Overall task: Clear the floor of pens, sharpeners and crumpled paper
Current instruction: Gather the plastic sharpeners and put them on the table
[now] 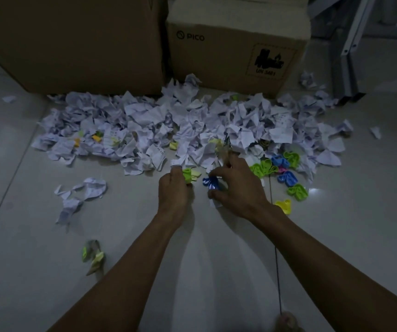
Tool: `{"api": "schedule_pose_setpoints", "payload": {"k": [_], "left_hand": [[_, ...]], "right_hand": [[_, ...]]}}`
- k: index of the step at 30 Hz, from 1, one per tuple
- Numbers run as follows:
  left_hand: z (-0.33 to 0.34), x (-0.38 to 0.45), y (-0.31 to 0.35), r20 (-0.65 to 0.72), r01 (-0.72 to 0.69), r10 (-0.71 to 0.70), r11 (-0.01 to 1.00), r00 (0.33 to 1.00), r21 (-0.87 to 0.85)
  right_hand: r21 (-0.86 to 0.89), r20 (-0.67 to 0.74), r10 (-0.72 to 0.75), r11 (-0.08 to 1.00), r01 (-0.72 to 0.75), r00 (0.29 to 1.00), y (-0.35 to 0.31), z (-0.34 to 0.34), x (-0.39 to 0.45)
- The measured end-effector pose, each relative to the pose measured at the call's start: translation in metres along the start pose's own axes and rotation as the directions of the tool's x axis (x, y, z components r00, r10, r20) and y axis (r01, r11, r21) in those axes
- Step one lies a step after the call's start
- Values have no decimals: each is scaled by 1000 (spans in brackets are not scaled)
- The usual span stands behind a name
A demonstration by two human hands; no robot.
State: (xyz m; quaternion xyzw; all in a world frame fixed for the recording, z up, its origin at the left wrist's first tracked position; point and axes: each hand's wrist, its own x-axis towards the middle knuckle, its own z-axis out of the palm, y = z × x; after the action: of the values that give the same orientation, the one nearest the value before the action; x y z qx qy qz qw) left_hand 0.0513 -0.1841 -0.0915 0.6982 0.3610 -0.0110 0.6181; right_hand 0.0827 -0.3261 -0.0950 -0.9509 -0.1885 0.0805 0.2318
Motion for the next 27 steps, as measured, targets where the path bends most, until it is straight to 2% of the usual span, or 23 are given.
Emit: {"api": "schedule_pose_setpoints", "payload": {"k": [1, 3, 6, 8, 10, 13, 15, 16, 18, 20, 23, 25, 27], "left_hand": [[1, 2, 2, 25, 102, -100, 986, 995, -131], [-2, 6, 5, 124, 267, -237, 886, 964, -379], [-9, 7, 3, 327, 414, -267, 711, 907, -568], [-12, 6, -2, 417, 468, -248, 658, 874, -590], [-15, 3, -4, 471, 502, -233, 629, 851, -594], [-17, 0, -2, 484, 541, -262, 551, 835, -635], [-16, -1, -2, 488, 568, -290, 453, 823, -687], [-16, -3, -1, 523, 597, -289, 388, 802, -702], [-15, -8, 2, 625, 670, -244, 321, 742, -669], [-12, -11, 1, 677, 696, -201, 366, 708, -618], [-7, -11, -3, 688, 701, -182, 344, 702, -625], [-6, -9, -5, 706, 718, -171, 306, 688, -625], [-5, -7, -9, 717, 727, -162, 287, 678, -623]], "right_hand": [[0, 5, -7, 1000, 7, 1000, -1, 1, 1], [-26, 19, -15, 1000, 16, 1000, -2, 3, 2], [-89, 33, -4, 996, 7, 999, -3, 6, 3], [-103, 32, 6, 995, -2, 999, -1, 7, 3], [-42, -1, 36, 998, -36, 999, -1, 4, 1], [240, -172, 137, 966, -93, 975, -7, -8, -5], [452, -250, 167, 891, -37, 954, -17, -17, -14], [513, -242, 155, 858, -10, 958, -24, -20, -20], [535, -188, 97, 844, 20, 977, -35, -20, -30], [483, -149, 45, 875, 33, 988, -40, -14, -34], [385, -132, -2, 922, 53, 991, -40, -10, -38], [415, -114, -22, 907, 68, 993, -37, -13, -41], [497, -128, 30, 867, 38, 991, -30, -17, -43]]}}
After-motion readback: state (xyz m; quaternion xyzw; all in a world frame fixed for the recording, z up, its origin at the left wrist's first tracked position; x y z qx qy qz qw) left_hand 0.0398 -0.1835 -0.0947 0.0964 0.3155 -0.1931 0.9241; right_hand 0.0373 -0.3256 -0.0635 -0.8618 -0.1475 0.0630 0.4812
